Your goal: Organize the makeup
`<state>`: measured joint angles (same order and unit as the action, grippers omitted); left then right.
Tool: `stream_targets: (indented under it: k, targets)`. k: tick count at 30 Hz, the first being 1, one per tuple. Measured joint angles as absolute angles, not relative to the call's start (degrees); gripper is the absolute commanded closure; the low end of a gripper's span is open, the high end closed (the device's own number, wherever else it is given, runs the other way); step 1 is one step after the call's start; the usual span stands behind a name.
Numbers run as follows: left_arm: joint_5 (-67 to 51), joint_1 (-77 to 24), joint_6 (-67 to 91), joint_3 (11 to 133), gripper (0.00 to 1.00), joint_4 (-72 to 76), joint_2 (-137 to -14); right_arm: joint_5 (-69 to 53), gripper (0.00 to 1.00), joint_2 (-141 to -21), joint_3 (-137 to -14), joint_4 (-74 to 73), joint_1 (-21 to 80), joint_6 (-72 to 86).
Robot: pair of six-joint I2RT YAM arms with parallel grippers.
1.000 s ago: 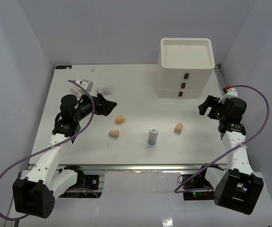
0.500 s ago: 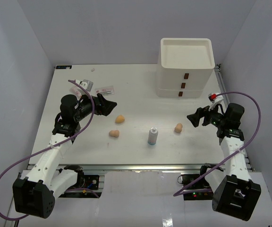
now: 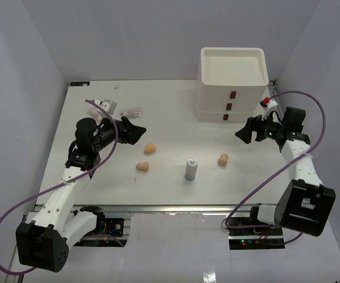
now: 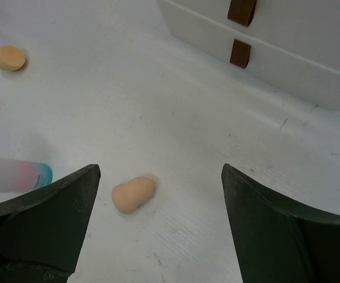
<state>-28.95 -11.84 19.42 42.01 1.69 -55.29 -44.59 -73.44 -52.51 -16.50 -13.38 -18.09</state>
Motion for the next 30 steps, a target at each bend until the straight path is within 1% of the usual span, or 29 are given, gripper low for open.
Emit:
stream_targets:
  k: [3, 6, 9, 10, 12, 17, 22, 30]
  targets:
    - [-29.0, -11.8, 19.4, 42.0, 0.02, 1.7, -55.3, -45.4, 0.10, -77.3, -55.5, -16.4, -13.1, -17.5]
    - [-28.9, -11.8, 19.4, 42.0, 0.02, 1.7, -55.3, -43.6, 0.09, -77.9, -55.6, -13.3, -11.4, -13.5]
    - [-28.9, -11.8, 19.4, 42.0, 0.02, 1.7, -55.3, -38.6, 0.05, -77.9, -55.7, -8.1, -7.0, -8.1]
    - [-28.9, -11.8, 19.4, 42.0, 0.02, 1.7, -55.3, -36.0, 0.02, -78.0, -56.0, -6.5, -5.2, -6.0]
    - [-28.9, -11.8, 19.4, 42.0, 0.02, 1.7, -55.3, -31.3, 0.00, -78.6, -57.1, -4.0, -1.9, -2.1]
    - [-28.9, -11.8, 19.4, 42.0, 0.02, 1.7, -55.3, -19.4, 0.13, -82.1, -61.2, 0.5, 5.0, 6.6]
    - [-28.6, -11.8, 19.3, 42.0, 0.02, 1.6, -55.3, -9.7, 0.23, -85.9, -63.6, 2.6, 6.9, 11.7]
    - [-28.5, -11.8, 19.3, 42.0, 0.02, 1.5, -55.3, -1.4, 0.27, -88.7, -65.7, 4.2, 6.8, 12.8]
